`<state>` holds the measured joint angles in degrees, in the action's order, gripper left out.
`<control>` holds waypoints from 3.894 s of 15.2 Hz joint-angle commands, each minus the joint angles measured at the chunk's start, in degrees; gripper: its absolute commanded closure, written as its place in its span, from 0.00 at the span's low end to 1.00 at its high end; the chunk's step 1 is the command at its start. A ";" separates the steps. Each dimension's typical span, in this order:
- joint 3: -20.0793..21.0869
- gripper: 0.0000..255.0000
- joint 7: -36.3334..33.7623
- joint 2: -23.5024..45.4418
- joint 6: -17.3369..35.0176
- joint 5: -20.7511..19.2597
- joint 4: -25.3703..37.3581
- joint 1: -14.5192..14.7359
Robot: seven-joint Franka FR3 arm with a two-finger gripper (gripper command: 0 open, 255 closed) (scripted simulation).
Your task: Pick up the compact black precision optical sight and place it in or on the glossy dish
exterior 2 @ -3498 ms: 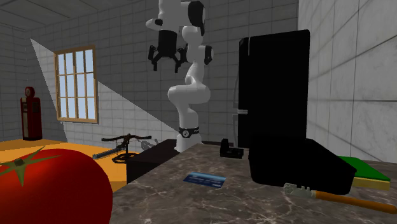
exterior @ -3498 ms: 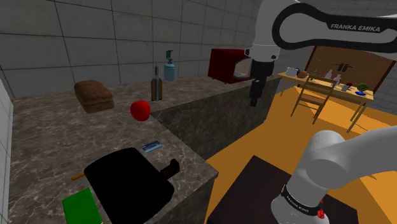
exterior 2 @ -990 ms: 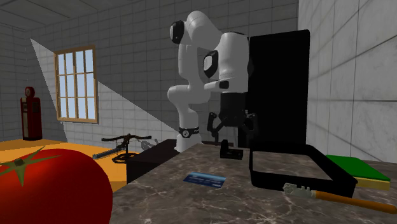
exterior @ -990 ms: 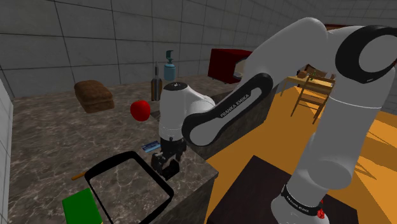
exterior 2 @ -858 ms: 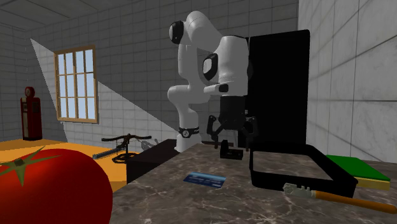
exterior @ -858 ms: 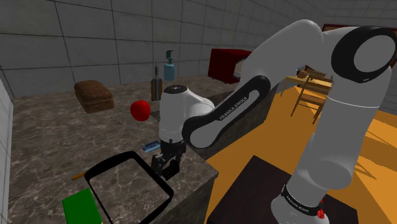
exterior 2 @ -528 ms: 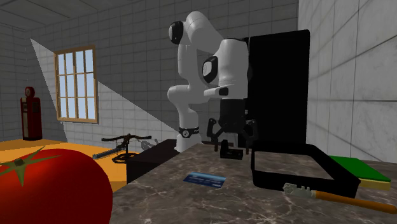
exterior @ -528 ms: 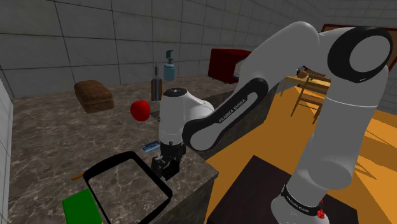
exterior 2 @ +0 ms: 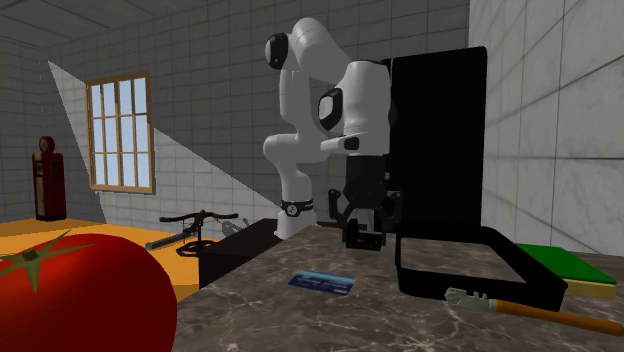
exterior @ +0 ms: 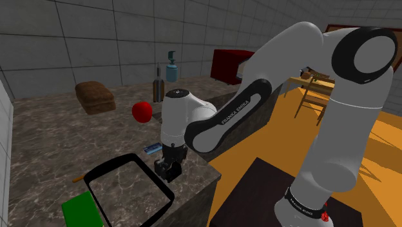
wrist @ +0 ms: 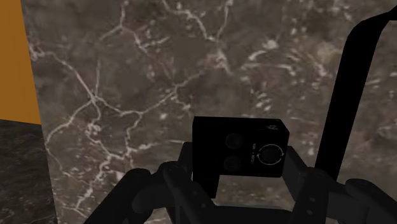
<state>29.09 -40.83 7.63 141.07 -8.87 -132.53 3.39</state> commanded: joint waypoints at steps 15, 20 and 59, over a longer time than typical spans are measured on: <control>0.81 1.00 3.52 -5.45 -6.51 4.75 1.83 -0.59; 0.83 1.00 5.02 -8.08 -10.25 6.73 3.35 -0.69; 2.07 1.00 -13.24 17.06 -17.05 -8.89 30.43 10.34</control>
<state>31.16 -54.06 24.69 124.01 -17.76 -102.09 13.73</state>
